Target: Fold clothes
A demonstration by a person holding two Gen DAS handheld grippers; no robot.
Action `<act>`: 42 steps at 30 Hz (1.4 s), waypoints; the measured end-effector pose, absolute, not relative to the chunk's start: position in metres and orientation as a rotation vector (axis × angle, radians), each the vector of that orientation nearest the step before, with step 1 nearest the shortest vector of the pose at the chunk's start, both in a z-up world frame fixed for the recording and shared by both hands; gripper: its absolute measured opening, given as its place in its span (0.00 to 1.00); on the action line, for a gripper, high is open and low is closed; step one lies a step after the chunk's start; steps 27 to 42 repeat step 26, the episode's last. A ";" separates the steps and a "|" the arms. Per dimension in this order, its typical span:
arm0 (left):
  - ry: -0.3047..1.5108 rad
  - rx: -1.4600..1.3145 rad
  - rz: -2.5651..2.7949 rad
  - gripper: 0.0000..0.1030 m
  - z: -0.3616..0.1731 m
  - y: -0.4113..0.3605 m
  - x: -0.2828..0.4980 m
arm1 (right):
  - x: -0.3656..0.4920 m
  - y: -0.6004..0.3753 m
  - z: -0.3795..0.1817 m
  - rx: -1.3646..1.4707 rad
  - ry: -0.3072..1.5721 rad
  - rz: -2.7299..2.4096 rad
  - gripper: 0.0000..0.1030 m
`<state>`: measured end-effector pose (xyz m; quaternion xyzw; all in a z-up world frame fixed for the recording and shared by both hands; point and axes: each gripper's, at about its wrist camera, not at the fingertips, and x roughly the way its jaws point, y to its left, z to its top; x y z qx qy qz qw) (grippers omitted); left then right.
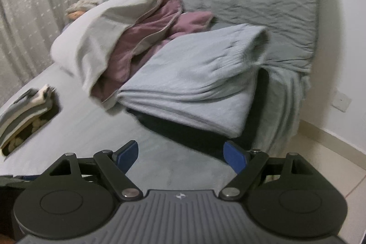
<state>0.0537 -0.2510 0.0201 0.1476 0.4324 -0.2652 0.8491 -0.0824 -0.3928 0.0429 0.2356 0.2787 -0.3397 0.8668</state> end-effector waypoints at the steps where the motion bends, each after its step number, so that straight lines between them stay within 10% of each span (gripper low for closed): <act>1: 0.913 0.292 -0.526 1.00 0.019 -0.239 0.056 | -0.076 -0.387 0.041 0.488 0.594 -0.690 0.82; 42: 0.975 0.051 -0.079 1.00 -0.014 -0.048 0.071 | 0.021 -0.234 0.009 0.305 0.786 -0.281 0.82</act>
